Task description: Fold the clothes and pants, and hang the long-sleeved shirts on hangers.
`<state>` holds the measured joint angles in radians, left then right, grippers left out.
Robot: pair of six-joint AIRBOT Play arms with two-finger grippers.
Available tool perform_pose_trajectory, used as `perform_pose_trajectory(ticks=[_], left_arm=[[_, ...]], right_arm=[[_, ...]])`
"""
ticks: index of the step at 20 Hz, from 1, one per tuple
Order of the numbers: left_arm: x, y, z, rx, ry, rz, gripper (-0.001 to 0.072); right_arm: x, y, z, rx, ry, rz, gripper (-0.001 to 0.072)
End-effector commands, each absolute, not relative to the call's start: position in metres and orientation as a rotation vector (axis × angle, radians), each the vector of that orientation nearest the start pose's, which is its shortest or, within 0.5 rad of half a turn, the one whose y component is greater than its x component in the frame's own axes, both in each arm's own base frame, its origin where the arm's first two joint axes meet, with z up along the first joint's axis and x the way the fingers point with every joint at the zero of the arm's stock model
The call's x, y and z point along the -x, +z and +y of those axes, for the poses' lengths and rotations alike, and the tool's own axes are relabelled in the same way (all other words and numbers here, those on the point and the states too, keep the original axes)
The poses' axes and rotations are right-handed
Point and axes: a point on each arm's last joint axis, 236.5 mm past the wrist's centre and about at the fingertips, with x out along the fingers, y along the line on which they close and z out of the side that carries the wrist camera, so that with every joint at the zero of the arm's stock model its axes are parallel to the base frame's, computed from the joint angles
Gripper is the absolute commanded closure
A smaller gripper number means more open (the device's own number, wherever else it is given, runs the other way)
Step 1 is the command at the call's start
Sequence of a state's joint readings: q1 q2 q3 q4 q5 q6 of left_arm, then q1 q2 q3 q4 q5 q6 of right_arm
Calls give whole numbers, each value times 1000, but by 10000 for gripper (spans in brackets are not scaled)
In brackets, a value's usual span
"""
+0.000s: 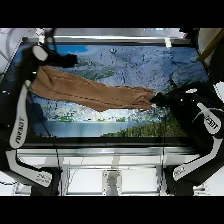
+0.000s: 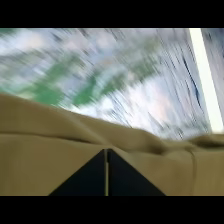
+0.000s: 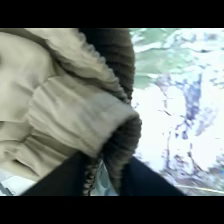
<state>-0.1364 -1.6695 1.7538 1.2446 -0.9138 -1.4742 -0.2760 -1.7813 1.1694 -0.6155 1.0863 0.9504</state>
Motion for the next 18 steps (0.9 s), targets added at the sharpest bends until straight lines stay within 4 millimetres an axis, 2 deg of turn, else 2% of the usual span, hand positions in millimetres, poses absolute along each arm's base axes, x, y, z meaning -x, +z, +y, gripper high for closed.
perform_pose_trajectory(ticks=[1,4,7,9,12,15,16,18], left_arm=[[-544,47,-193,102,-416,948,698],[-516,-2,-230,53,-482,1096,698],[-488,-46,-256,7,-530,1229,698],[-471,-63,-276,-22,-564,1278,698],[-446,-66,-319,-22,-646,1294,698],[-432,-64,-355,-43,-702,1256,698],[-430,-58,-372,-7,-728,1229,698],[-426,-45,-402,92,-774,1185,698]], right_arm=[[-450,-95,64,-781,476,1201,691],[-457,-69,70,-794,534,1165,691],[-463,-9,77,-735,655,1108,692],[-470,35,79,-712,691,1066,692],[-469,86,78,-652,727,1059,693],[-459,111,64,-527,689,1127,693],[-454,117,59,-487,679,1150,693],[-458,137,55,-455,666,1119,693]])
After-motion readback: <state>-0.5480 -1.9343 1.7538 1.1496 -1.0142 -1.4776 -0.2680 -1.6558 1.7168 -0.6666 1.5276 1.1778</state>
